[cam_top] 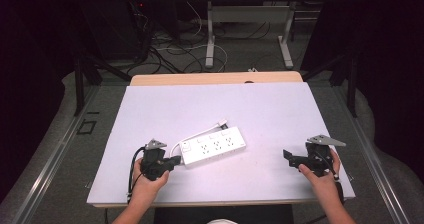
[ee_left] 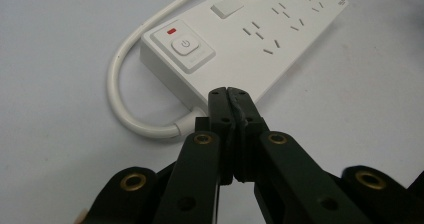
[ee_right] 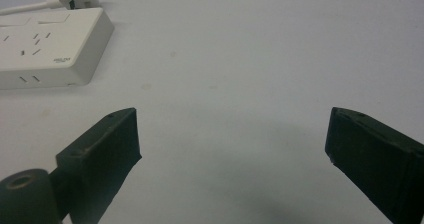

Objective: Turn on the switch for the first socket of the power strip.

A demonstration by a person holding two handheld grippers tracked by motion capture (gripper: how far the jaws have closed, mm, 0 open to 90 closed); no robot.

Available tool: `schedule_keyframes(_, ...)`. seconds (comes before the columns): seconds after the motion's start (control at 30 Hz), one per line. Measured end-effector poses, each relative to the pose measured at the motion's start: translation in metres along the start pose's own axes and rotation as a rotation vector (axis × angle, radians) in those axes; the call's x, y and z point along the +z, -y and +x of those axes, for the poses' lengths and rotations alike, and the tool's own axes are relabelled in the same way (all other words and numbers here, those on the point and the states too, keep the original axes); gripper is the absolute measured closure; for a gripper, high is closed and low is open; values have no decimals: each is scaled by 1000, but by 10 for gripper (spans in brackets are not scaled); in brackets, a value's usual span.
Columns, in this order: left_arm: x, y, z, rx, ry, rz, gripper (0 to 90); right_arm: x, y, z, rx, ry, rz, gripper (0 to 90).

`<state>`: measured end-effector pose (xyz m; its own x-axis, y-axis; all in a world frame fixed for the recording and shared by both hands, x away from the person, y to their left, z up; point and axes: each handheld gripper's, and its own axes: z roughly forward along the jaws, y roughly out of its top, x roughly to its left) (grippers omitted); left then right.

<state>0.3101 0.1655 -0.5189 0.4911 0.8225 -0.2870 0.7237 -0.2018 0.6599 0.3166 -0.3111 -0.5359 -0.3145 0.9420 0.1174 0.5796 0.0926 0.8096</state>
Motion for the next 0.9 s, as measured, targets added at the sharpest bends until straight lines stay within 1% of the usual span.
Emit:
schedule_keyframes(0.13,0,-4,-2,-15,7,1,895,0,0,0,1,-1,0,68)
schedule_keyframes(0.37,1,-10,-6,-11,3,-2,896,1,0,0,-1,-2,0,68)
schedule_keyframes(0.53,2,-17,-9,-21,5,-15,896,1,0,-1,1,-3,0,68)
schedule_keyframes(0.67,2,-21,-9,-27,9,-17,896,1,0,-1,6,-3,1,68)
schedule_keyframes(0.73,3,-24,-9,-23,7,-18,896,1,0,0,10,-3,3,68)
schedule_keyframes(0.9,5,-30,-9,-38,7,-25,896,1,0,-1,10,-3,5,69)
